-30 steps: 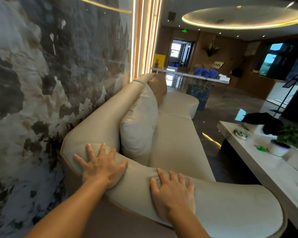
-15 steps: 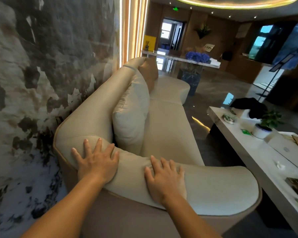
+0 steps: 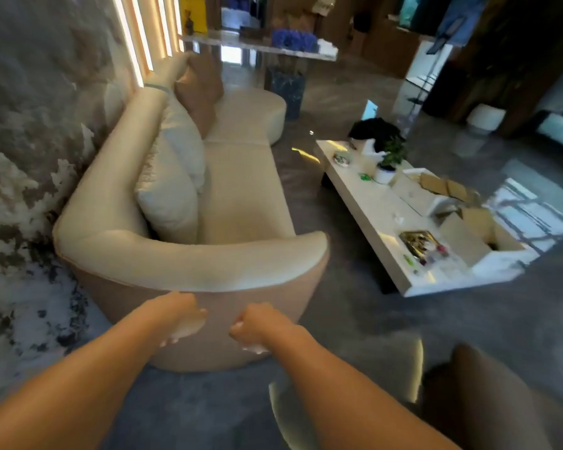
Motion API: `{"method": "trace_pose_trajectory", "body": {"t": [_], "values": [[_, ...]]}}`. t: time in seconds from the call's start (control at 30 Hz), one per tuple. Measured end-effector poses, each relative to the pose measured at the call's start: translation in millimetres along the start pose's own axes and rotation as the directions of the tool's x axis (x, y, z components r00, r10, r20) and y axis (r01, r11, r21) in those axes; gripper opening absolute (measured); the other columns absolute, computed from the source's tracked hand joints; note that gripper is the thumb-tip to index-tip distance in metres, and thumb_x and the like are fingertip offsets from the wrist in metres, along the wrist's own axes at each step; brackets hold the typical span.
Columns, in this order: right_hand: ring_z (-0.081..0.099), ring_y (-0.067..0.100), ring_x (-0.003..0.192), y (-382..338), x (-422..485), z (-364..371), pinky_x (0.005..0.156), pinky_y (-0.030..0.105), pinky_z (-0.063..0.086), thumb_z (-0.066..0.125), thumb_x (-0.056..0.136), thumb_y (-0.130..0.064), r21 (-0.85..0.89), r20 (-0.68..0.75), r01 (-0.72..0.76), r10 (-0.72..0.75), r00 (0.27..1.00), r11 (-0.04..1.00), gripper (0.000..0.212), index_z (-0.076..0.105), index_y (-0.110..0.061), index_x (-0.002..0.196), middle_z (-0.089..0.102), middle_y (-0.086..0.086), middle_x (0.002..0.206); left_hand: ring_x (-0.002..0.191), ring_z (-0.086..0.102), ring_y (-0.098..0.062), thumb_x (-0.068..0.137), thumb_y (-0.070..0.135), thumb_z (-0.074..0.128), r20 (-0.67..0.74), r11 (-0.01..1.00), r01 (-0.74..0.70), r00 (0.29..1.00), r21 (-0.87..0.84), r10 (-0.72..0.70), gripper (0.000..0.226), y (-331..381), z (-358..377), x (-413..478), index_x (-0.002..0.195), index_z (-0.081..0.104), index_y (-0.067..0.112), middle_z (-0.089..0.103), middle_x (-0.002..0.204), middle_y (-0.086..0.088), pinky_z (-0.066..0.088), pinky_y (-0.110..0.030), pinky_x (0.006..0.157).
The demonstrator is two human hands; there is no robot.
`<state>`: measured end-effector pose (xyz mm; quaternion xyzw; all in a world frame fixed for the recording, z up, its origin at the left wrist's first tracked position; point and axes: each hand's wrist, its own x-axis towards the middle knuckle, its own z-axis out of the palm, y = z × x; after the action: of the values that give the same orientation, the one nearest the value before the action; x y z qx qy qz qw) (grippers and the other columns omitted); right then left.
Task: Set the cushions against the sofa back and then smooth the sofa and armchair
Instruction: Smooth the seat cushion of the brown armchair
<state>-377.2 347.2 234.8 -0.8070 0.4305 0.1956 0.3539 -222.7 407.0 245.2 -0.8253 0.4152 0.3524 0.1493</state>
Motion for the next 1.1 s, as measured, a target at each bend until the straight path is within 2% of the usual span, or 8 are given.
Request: {"method": "trace_pose_trajectory", "body": {"t": [0.07, 0.13, 0.27, 0.4, 0.57, 0.8, 0.97, 1.1], "values": [[0.052, 0.033, 0.080, 32.2, -60.0, 3.9, 0.074, 0.038, 0.043, 0.048, 0.092, -0.028, -0.015, -0.036, -0.011, 0.010, 0.999, 1.000, 0.023, 0.059, -0.009, 0.084, 0.061, 0.017, 0.094, 0.063, 0.065, -0.020, 0.096, 0.034, 0.035, -0.001, 0.981, -0.071, 0.997, 0.182, 0.073, 0.047, 39.8, 17.6, -44.5, 0.134, 0.049, 0.009, 0.061, 0.081, -0.007, 0.048, -0.023, 0.049], [0.060, 0.040, 0.101, 80.7, -118.1, 9.6, 0.084, 0.041, 0.050, 0.048, 0.093, -0.034, -0.030, -0.085, -0.082, 0.080, 0.993, 0.996, 0.039, 0.066, -0.006, 0.113, 0.063, 0.021, 0.119, 0.076, 0.067, -0.024, 0.094, 0.033, 0.038, 0.018, 0.952, -0.139, 0.990, 0.273, 0.140, 0.046, 84.4, 42.7, -85.5, 0.132, 0.054, 0.011, 0.063, 0.088, -0.006, 0.055, -0.030, 0.068], [0.061, 0.041, 0.114, 203.9, -253.2, 32.7, 0.098, 0.045, 0.052, 0.044, 0.092, -0.033, 0.007, -0.143, -0.223, 0.222, 0.964, 0.975, 0.046, 0.064, -0.004, 0.121, 0.065, 0.023, 0.126, 0.116, 0.059, -0.033, 0.095, 0.031, 0.039, 0.026, 0.808, -0.349, 0.923, 0.475, 0.383, 0.046, 184.0, 115.9, -189.9, 0.130, 0.058, 0.009, 0.058, 0.136, -0.014, 0.049, -0.037, 0.094], [0.056, 0.039, 0.122, 330.7, -408.4, 76.5, 0.102, 0.043, 0.048, 0.042, 0.093, -0.033, 0.080, -0.175, -0.376, 0.385, 0.906, 0.923, 0.046, 0.062, -0.007, 0.126, 0.061, 0.018, 0.134, 0.110, 0.059, -0.035, 0.093, 0.033, 0.038, 0.138, 0.612, -0.549, 0.797, 0.569, 0.588, 0.039, 287.4, 201.0, -301.9, 0.113, 0.064, 0.012, 0.063, 0.124, -0.015, 0.046, -0.036, 0.083], [0.049, 0.037, 0.129, 443.8, -597.5, 160.6, 0.105, 0.047, 0.041, 0.049, 0.091, -0.040, 0.226, -0.167, -0.625, 0.661, 0.731, 0.748, 0.044, 0.058, -0.020, 0.130, 0.056, 0.012, 0.139, 0.104, 0.060, -0.030, 0.089, 0.047, 0.043, 0.261, 0.420, -0.731, 0.618, 0.537, 0.742, 0.027, 392.7, 307.9, -420.2, 0.098, 0.059, 0.027, 0.064, 0.115, -0.005, 0.051, -0.040, 0.087], [0.034, 0.036, 0.137, 500.0, -792.5, 269.1, 0.112, 0.055, 0.023, 0.040, 0.092, -0.058, 0.298, -0.220, -0.811, 0.863, 0.455, 0.504, 0.053, 0.052, -0.030, 0.135, 0.047, 0.009, 0.145, 0.127, 0.049, -0.023, 0.064, 0.085, 0.046, 0.534, 0.159, -0.921, 0.340, 0.356, 0.774, 0.093, 471.5, 455.0, -549.6, 0.140, 0.034, 0.033, 0.044, 0.139, 0.002, 0.042, -0.038, 0.100], [0.010, 0.033, 0.151, 496.7, -838.6, 312.1, 0.119, 0.060, -0.002, 0.015, 0.090, -0.068, 0.333, -0.405, -0.783, 0.830, 0.384, 0.526, 0.066, 0.034, -0.042, 0.148, 0.029, 0.003, 0.162, 0.148, 0.011, -0.037, 0.037, 0.101, 0.043, 0.607, 0.261, -0.903, 0.424, 0.341, 0.672, 0.144, 465.7, 540.6, -590.3, 0.153, -0.010, 0.032, -0.004, 0.164, -0.001, 0.019, -0.052, 0.118], [0.013, 0.034, 0.150, 507.1, -848.8, 327.5, 0.116, 0.062, -0.004, 0.011, 0.088, -0.068, 0.308, -0.472, -0.760, 0.786, 0.400, 0.572, 0.069, 0.038, -0.040, 0.145, 0.034, 0.005, 0.160, 0.146, 0.006, -0.041, 0.037, 0.102, 0.041, 0.518, 0.331, -0.869, 0.487, 0.368, 0.703, 0.143, 458.1, 572.5, -606.5, 0.145, -0.028, 0.040, -0.012, 0.162, -0.003, 0.011, -0.062, 0.116]]}}
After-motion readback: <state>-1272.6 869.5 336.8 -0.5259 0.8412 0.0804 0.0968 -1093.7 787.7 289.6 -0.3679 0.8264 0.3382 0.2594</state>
